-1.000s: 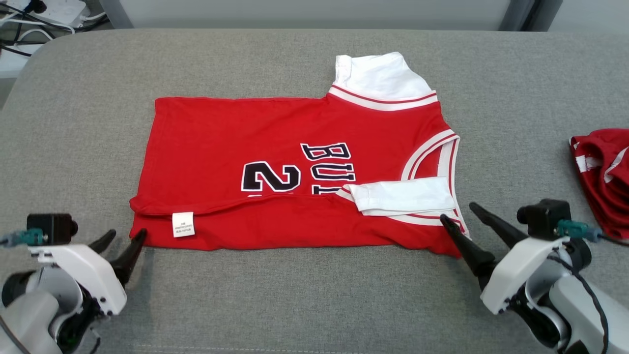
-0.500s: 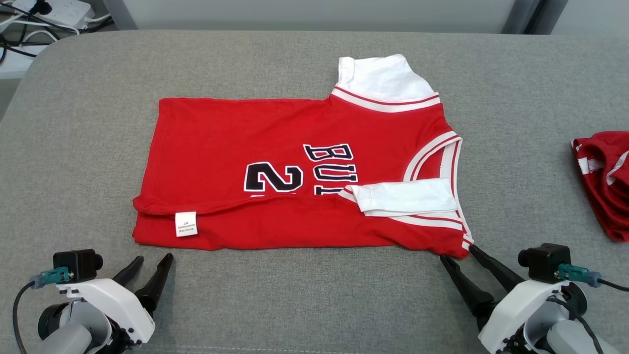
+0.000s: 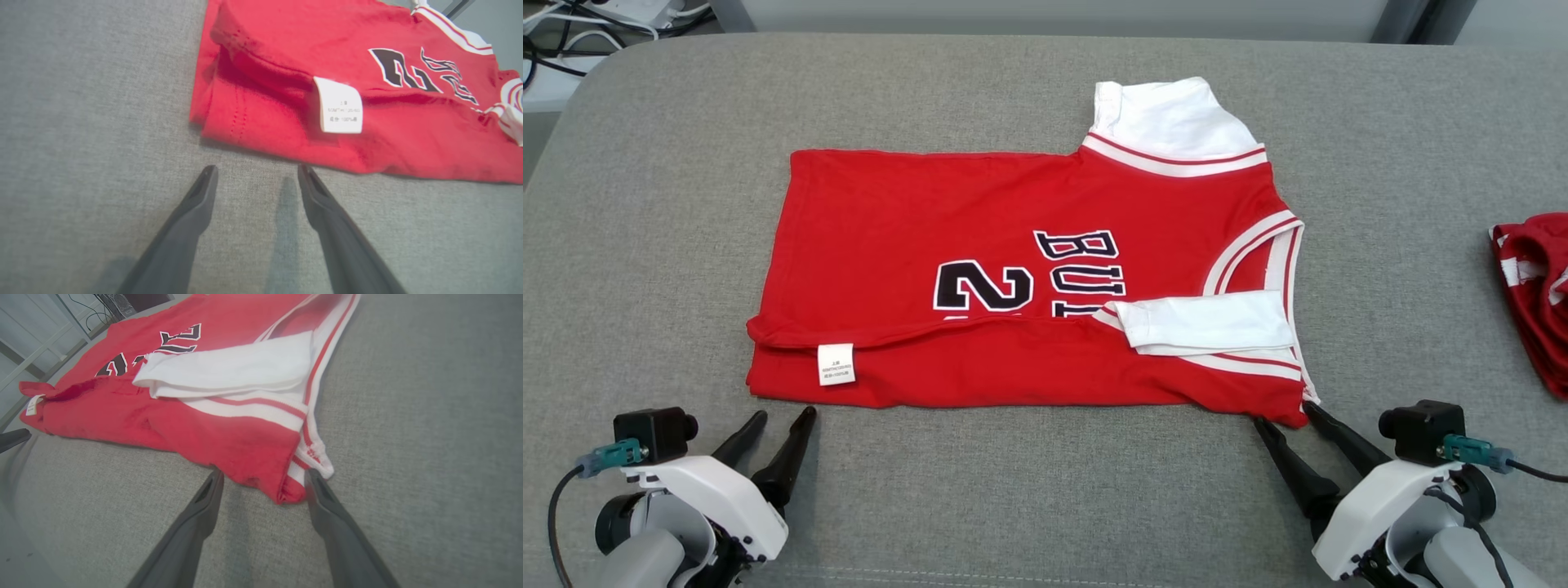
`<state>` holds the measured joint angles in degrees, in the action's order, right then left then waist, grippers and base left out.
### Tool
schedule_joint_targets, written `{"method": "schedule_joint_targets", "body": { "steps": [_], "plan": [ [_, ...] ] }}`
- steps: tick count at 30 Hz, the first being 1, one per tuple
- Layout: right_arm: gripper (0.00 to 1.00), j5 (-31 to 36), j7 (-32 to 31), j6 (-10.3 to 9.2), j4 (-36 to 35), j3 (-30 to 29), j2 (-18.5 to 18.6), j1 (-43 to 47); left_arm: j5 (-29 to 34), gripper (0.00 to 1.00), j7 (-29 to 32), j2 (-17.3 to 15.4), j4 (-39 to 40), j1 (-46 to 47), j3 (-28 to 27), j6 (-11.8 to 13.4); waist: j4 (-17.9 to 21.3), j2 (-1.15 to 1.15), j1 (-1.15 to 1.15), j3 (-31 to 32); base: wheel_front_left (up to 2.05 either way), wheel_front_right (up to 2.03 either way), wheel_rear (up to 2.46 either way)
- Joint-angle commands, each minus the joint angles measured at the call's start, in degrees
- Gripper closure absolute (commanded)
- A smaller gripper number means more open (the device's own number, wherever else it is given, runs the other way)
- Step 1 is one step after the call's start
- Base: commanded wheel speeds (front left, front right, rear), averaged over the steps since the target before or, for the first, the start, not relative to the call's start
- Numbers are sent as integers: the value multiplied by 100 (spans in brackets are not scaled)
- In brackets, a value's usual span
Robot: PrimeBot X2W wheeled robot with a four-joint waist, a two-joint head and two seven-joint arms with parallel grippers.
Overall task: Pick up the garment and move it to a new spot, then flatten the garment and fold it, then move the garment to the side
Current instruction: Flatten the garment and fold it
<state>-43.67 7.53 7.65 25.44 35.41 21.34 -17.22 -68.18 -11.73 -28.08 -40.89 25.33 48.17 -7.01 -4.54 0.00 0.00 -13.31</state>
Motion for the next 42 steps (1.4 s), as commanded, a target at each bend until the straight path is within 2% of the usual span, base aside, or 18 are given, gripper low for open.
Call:
{"method": "schedule_joint_targets", "body": {
  "steps": [1,17,19,21,22,23,24,25,26,27,28,42],
  "plan": [
    [0,73,12,-16,1,50,-9,-30,24,0,-66,-232,-9,297,-208,-2,-20,0,0,-15,0,0,0],
    [0,165,34,-16,10,109,-81,-142,-441,0,-113,-84,-299,471,-527,-42,97,0,0,-31,0,0,0],
    [5,171,58,-16,10,110,-89,-159,-584,1,-68,-50,-259,451,-559,-44,114,0,0,-44,0,0,0],
    [11,205,104,-16,15,96,-101,-196,-732,21,-16,-18,-201,434,-588,-45,133,0,0,-69,0,0,0],
    [11,205,104,-16,15,96,-101,-196,-732,21,-16,-18,-201,434,-588,-45,133,0,0,-69,0,0,0],
    [16,219,108,-16,20,97,-116,-214,-818,35,-10,-3,-160,430,-620,-45,142,0,0,-81,0,0,0],
    [24,250,117,-16,23,105,-124,-237,-827,54,-3,-22,-146,436,-605,-45,150,0,0,-92,0,0,0],
    [28,276,134,-16,33,99,-137,-255,-859,64,-9,-26,-134,438,-610,-46,157,0,0,-102,0,0,0],
    [51,283,130,-16,43,106,-158,-268,-908,72,-7,-24,-116,436,-620,-46,162,0,0,-110,0,0,0],
    [67,295,132,-16,55,112,-173,-282,-923,91,6,-34,-107,439,-606,-46,167,0,0,-117,0,0,0],
    [100,308,135,-16,72,114,-185,-296,-947,100,1,-39,-95,444,-606,-46,170,0,0,-125,0,0,0],
    [100,287,269,-16,205,10,-87,-378,-1050,100,-236,-169,87,353,-557,-47,170,0,0,-148,0,0,0]
  ]
}}
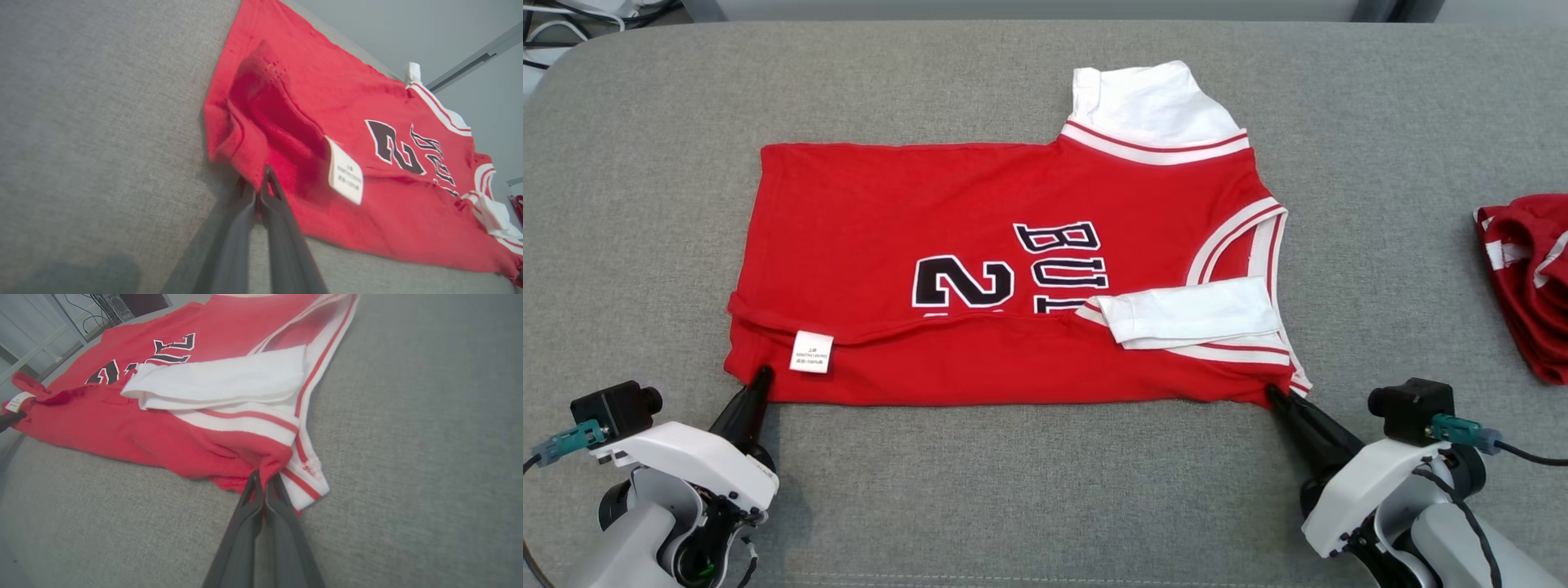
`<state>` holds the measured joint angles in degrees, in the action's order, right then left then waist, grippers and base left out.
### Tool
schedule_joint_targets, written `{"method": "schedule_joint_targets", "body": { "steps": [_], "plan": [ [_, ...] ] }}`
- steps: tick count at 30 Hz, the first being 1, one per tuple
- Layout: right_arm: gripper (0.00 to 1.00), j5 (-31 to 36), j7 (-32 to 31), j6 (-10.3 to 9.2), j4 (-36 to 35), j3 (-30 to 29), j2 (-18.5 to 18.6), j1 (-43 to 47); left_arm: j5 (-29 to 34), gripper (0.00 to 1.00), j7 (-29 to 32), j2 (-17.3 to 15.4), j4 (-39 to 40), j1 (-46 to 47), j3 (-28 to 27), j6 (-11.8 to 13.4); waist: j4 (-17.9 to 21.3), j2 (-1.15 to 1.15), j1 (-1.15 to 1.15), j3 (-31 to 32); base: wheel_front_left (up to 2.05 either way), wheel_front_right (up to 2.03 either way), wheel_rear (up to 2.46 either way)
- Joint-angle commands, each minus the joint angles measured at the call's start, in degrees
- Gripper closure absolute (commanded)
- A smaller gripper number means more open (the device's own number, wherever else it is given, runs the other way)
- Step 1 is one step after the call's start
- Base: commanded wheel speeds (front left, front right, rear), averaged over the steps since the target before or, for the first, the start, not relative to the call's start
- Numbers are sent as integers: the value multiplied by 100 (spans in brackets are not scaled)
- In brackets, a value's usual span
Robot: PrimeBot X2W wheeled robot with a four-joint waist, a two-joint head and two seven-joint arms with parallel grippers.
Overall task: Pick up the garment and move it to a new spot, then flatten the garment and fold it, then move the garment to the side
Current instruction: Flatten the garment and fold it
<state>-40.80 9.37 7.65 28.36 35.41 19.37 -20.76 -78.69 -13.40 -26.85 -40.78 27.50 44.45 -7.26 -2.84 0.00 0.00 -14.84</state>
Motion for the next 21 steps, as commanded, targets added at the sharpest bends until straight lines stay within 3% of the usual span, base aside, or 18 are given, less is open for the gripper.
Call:
{"method": "schedule_joint_targets", "body": {
  "steps": [1,8,21],
  "plan": [
    [100,-7,99,-16,-80,-5,124,-18,3,100,-76,-293,83,129,-176,-23,-2,0,0,17,0,0,0],
    [100,-119,48,-16,-192,-69,299,52,19,100,-122,-345,136,36,-179,-23,-6,0,0,132,0,0,0],
    [100,-788,-827,-16,-799,238,962,411,110,100,-150,-286,71,-410,-133,-23,-160,0,0,510,0,0,0]
  ]
}}
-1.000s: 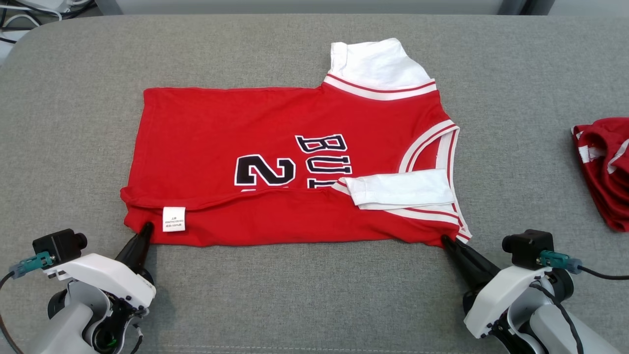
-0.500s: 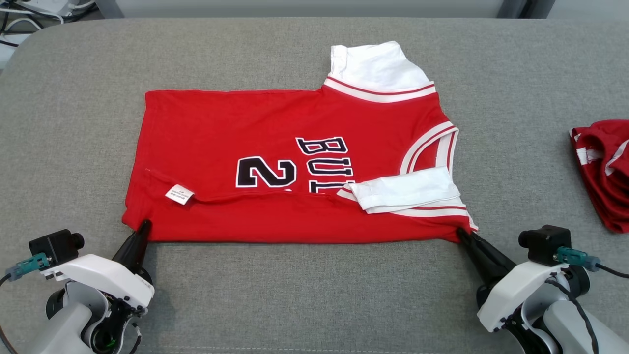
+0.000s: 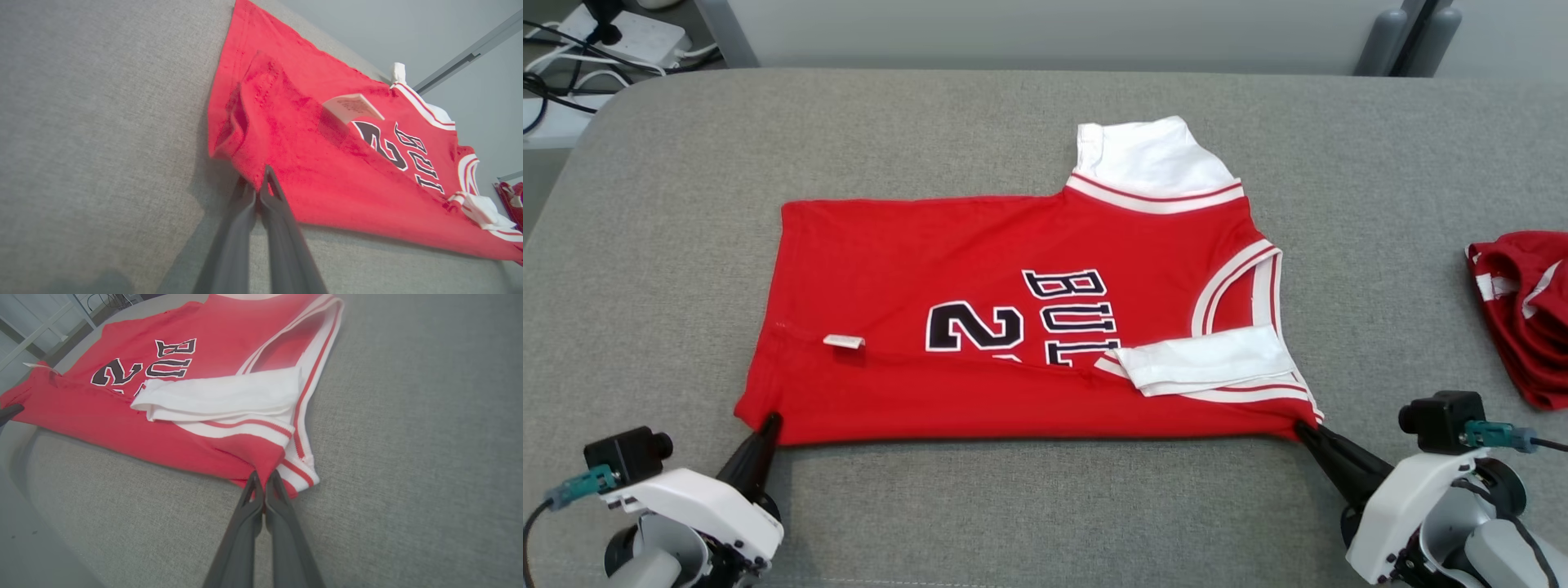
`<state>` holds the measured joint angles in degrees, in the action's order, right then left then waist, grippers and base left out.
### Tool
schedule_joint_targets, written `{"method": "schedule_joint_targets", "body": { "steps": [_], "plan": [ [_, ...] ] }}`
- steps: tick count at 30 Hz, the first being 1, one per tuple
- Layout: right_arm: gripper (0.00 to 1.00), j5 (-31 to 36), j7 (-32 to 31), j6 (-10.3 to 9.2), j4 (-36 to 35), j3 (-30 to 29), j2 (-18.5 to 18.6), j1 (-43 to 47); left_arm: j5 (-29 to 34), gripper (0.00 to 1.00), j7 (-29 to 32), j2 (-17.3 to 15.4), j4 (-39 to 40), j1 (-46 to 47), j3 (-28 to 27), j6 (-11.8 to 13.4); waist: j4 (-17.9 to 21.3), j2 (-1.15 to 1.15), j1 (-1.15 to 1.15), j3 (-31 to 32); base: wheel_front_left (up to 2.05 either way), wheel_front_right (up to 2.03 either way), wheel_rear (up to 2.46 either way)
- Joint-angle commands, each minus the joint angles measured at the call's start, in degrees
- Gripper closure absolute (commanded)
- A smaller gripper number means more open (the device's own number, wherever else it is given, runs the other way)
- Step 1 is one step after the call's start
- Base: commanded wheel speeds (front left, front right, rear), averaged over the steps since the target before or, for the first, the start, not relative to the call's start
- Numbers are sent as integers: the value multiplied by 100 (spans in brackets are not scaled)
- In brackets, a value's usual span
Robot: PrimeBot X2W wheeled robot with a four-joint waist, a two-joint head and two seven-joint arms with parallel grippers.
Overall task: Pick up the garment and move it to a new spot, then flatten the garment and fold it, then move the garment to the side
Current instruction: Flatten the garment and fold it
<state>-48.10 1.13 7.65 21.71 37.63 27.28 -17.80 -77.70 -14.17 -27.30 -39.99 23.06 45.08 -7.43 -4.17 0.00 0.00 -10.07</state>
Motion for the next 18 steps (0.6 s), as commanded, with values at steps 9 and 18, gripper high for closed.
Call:
{"method": "schedule_joint_targets", "body": {
  "steps": [9,18],
  "plan": [
    [100,-378,-384,-16,-515,96,451,462,-40,100,-69,-163,-124,-249,-150,-5,-105,0,0,271,0,0,0],
    [0,-276,-335,-16,-541,-219,406,642,86,0,-41,-123,-333,-334,-49,41,-132,0,0,341,0,0,0]
  ]
}}
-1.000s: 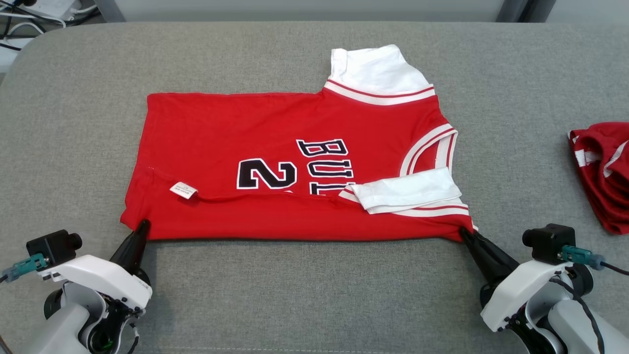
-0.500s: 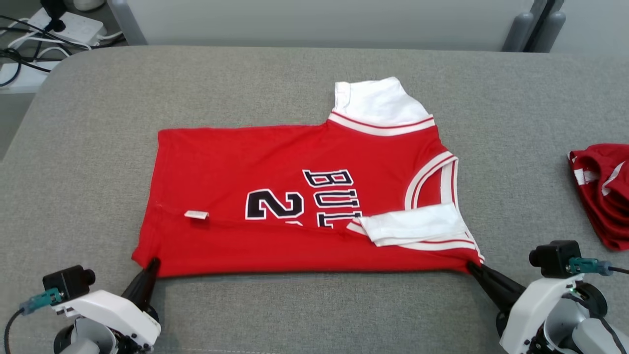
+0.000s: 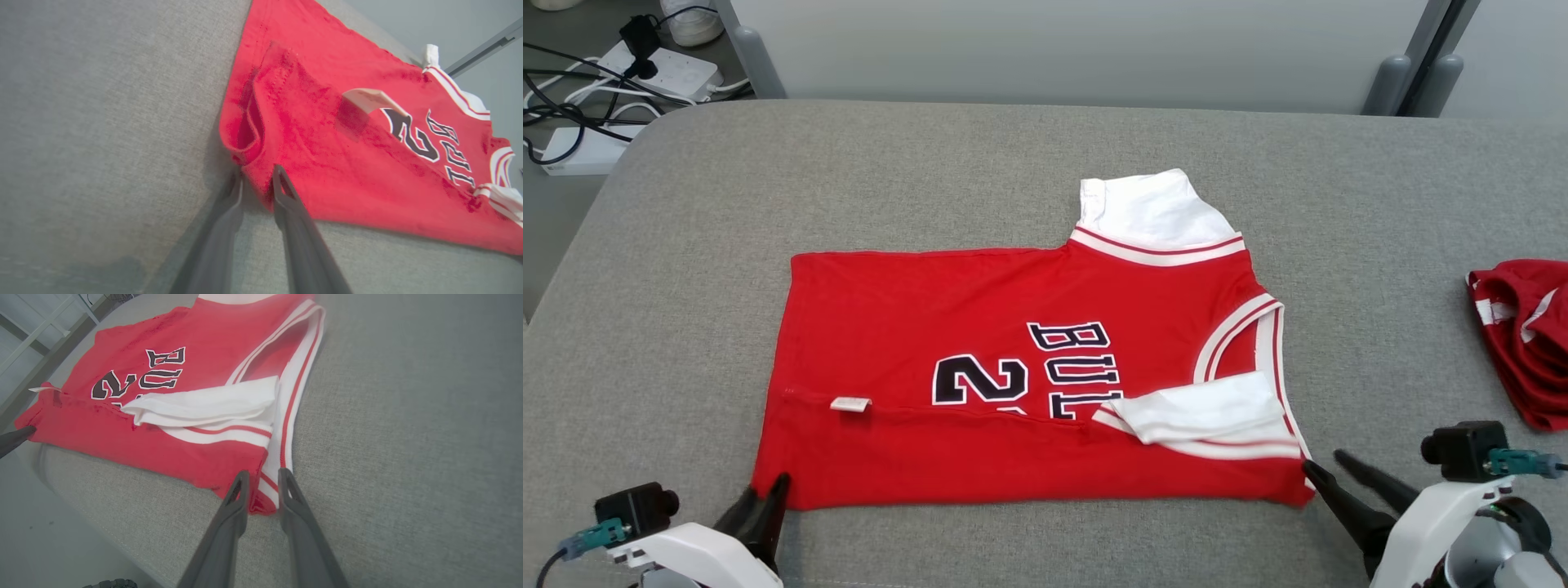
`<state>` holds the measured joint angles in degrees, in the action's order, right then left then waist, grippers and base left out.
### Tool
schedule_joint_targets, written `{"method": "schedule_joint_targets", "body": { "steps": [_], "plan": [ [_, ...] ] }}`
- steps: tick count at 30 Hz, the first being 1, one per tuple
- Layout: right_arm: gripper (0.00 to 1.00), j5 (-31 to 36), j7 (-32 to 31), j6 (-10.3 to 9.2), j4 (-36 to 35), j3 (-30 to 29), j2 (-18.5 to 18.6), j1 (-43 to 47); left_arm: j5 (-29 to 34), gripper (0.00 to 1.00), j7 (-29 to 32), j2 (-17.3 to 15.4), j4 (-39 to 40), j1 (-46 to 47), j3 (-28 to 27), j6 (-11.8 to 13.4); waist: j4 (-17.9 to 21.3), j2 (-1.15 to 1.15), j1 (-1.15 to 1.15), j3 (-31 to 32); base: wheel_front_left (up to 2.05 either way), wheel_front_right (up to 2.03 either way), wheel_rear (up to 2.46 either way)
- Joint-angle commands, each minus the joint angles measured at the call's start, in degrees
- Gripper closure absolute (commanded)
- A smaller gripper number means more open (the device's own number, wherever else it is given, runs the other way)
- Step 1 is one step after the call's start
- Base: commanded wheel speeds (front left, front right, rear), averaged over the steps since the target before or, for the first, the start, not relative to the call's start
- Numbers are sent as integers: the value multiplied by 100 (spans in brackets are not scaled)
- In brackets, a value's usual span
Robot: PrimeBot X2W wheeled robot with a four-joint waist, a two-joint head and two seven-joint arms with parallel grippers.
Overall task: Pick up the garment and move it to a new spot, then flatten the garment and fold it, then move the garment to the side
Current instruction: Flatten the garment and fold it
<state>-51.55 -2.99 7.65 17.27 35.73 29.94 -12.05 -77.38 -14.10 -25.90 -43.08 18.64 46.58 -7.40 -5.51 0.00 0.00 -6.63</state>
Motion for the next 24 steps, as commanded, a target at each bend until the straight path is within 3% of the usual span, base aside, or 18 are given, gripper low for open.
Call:
{"method": "schedule_joint_targets", "body": {
  "steps": [1,7,12,24],
  "plan": [
    [0,136,152,-16,-86,-139,117,57,116,0,-62,-287,-43,155,-257,56,8,0,0,-15,0,0,0],
    [0,534,503,-16,-77,-585,59,-58,585,0,-85,-486,76,432,-567,298,30,0,0,-45,0,0,0],
    [0,1132,733,-16,24,-967,-247,-483,1267,0,-88,-560,395,803,-860,465,101,0,0,-226,0,0,0],
    [0,2131,513,-16,208,-1048,-980,-2349,1958,0,81,-549,-74,2420,-646,259,305,0,0,-1275,0,0,0]
  ]
}}
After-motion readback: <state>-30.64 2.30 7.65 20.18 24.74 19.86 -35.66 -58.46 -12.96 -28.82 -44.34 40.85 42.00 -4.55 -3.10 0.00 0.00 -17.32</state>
